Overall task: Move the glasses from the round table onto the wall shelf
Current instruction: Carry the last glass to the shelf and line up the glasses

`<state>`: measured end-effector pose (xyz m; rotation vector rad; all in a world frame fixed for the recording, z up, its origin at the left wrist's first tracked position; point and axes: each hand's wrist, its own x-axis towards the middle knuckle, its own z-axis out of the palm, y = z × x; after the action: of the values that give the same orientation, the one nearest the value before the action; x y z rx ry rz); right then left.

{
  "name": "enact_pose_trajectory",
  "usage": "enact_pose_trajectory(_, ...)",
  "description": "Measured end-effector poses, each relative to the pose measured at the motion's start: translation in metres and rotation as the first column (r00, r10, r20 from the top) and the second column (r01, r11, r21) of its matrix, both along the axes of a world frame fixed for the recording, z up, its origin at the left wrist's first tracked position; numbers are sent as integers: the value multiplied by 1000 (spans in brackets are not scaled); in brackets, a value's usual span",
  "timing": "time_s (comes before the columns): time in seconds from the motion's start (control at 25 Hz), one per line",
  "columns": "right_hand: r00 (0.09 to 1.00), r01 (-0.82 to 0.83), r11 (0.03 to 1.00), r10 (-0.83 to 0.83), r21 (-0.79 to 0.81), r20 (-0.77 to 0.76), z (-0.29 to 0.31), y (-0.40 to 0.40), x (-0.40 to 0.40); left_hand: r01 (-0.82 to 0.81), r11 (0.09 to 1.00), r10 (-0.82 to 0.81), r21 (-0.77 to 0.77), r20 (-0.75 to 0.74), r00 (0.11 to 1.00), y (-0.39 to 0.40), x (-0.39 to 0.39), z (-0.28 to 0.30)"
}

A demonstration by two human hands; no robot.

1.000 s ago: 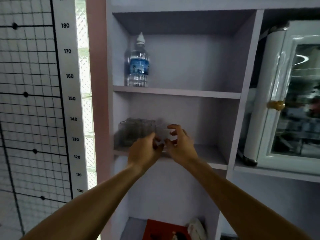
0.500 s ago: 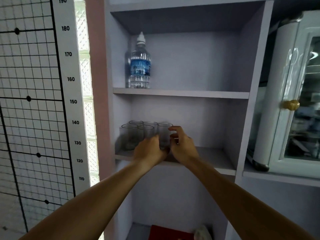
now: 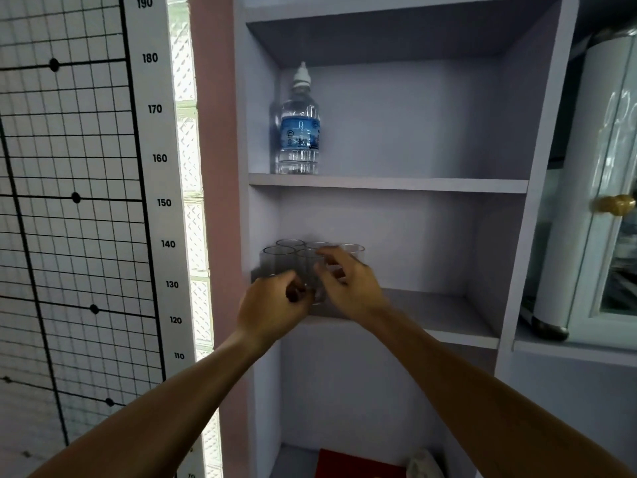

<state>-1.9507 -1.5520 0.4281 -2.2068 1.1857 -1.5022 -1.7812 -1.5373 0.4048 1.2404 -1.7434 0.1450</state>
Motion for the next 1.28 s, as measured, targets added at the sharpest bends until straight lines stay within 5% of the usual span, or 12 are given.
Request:
enact_pose_trajectory(0.52,990,126,992,-125,-13,71,-3,20,-54,126,989,-124,-76,39,992,-2,-66,6)
enact_pose_trajectory(0.84,955,190,978,-203,84,215,-2,26,-99,129,990,-131,53,34,991,-17,-121,8)
enact_pose_trajectory(1.28,955,253,958,-269,133,123,-5,9,-97,84,996,-85,9,91,992,-26,-117,8)
